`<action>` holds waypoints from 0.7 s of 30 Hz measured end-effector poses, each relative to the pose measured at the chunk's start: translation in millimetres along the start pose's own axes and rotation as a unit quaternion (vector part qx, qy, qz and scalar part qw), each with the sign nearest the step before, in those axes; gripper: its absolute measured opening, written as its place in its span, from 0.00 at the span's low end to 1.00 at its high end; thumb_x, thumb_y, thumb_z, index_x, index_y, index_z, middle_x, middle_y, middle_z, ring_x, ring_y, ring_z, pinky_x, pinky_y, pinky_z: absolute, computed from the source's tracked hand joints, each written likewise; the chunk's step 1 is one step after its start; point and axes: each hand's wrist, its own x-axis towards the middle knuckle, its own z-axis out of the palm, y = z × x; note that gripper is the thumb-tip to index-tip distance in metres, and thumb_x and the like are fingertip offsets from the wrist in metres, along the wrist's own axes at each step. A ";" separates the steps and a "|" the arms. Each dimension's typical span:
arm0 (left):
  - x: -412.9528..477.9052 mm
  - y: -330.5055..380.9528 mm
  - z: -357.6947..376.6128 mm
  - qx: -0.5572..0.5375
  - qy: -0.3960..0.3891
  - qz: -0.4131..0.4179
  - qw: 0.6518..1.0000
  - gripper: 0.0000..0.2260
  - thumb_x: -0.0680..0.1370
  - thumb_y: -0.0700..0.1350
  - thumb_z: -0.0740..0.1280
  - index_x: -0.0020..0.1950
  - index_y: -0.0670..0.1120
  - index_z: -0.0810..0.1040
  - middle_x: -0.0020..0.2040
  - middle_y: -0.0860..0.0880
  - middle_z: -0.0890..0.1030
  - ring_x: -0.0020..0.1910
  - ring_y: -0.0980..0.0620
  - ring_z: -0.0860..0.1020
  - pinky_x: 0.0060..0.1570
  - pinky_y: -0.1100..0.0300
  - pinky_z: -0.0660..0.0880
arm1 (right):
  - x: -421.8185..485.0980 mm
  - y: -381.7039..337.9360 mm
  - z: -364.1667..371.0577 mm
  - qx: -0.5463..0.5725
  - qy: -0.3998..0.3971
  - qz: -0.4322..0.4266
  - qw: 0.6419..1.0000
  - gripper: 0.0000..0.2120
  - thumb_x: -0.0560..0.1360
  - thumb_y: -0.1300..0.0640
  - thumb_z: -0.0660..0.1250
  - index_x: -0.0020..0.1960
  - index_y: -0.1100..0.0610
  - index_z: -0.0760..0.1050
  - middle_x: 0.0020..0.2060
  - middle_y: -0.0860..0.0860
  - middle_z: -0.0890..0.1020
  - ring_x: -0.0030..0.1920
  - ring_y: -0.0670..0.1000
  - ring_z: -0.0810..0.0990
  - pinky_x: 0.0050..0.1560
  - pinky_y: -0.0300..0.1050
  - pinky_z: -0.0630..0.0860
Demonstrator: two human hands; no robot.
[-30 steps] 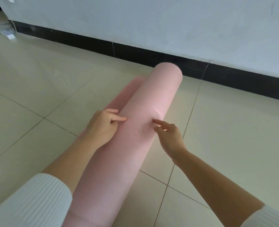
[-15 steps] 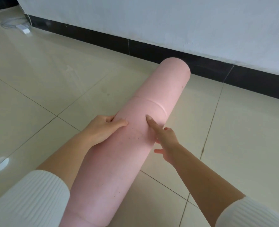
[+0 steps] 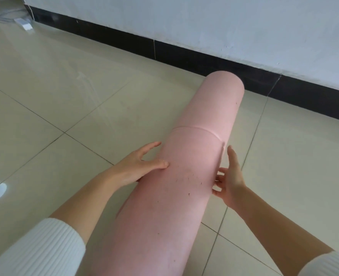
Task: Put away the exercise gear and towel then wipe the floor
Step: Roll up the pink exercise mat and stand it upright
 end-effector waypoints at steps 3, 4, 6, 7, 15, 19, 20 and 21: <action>0.4 8.8 31.4 -0.016 -0.058 -0.008 0.998 0.26 0.67 0.59 0.70 0.63 0.72 0.69 0.57 0.59 0.80 0.49 0.61 0.82 0.51 0.61 0.77 | -2.9 -3.1 -41.3 -0.026 -0.003 0.008 1.000 0.46 0.63 0.22 0.56 0.63 0.58 0.74 0.52 0.53 0.81 0.53 0.53 0.79 0.56 0.55 0.75; -0.1 12.1 42.7 -0.023 -0.071 -0.008 0.997 0.26 0.65 0.60 0.70 0.62 0.72 0.69 0.56 0.58 0.81 0.50 0.59 0.82 0.53 0.58 0.77 | -7.3 -4.7 -53.9 -0.032 -0.008 0.008 0.999 0.45 0.62 0.21 0.57 0.62 0.55 0.76 0.53 0.52 0.82 0.55 0.53 0.79 0.57 0.56 0.74; -2.0 19.0 61.3 -0.048 -0.086 0.004 0.995 0.26 0.65 0.57 0.69 0.62 0.70 0.70 0.56 0.57 0.81 0.51 0.58 0.82 0.53 0.57 0.76 | -15.8 -7.0 -72.6 -0.032 -0.015 0.002 0.999 0.45 0.60 0.21 0.59 0.63 0.52 0.75 0.54 0.52 0.82 0.56 0.53 0.79 0.58 0.59 0.75; -3.1 27.6 73.2 -0.062 -0.093 0.016 0.994 0.25 0.66 0.55 0.69 0.62 0.68 0.70 0.56 0.57 0.81 0.51 0.58 0.81 0.51 0.58 0.75 | -21.9 -9.6 -85.1 -0.024 -0.017 -0.007 1.000 0.45 0.60 0.21 0.60 0.63 0.52 0.75 0.52 0.52 0.81 0.55 0.53 0.79 0.55 0.58 0.76; -19.4 134.4 144.6 -0.099 -0.078 0.146 0.981 0.30 0.61 0.42 0.66 0.63 0.55 0.69 0.58 0.52 0.80 0.50 0.56 0.80 0.55 0.56 0.75 | -95.1 -81.6 -184.2 0.044 -0.035 -0.174 0.983 0.41 0.59 0.26 0.69 0.51 0.62 0.78 0.44 0.58 0.77 0.45 0.55 0.77 0.48 0.50 0.69; -39.8 209.5 178.9 -0.133 -0.082 0.236 0.959 0.28 0.71 0.54 0.63 0.67 0.74 0.61 0.57 0.52 0.80 0.56 0.50 0.79 0.57 0.51 0.75 | -152.1 -122.8 -239.1 0.011 -0.013 -0.283 0.959 0.27 0.66 0.28 0.65 0.51 0.50 0.77 0.35 0.46 0.82 0.36 0.46 0.81 0.37 0.45 0.75; -46.8 229.3 188.6 -0.112 -0.091 0.258 0.955 0.25 0.73 0.56 0.62 0.66 0.76 0.60 0.57 0.55 0.80 0.56 0.51 0.79 0.57 0.52 0.75 | -167.2 -132.1 -250.9 0.003 -0.008 -0.307 0.952 0.28 0.65 0.28 0.65 0.56 0.45 0.76 0.43 0.47 0.84 0.44 0.48 0.83 0.43 0.49 0.78; -54.9 248.4 198.7 -0.089 -0.098 0.280 0.951 0.22 0.76 0.58 0.60 0.66 0.77 0.61 0.58 0.58 0.79 0.57 0.53 0.79 0.57 0.54 0.75 | -182.6 -140.7 -262.4 -0.003 -0.008 -0.325 0.946 0.29 0.64 0.27 0.66 0.60 0.41 0.74 0.51 0.49 0.84 0.50 0.51 0.83 0.49 0.54 0.79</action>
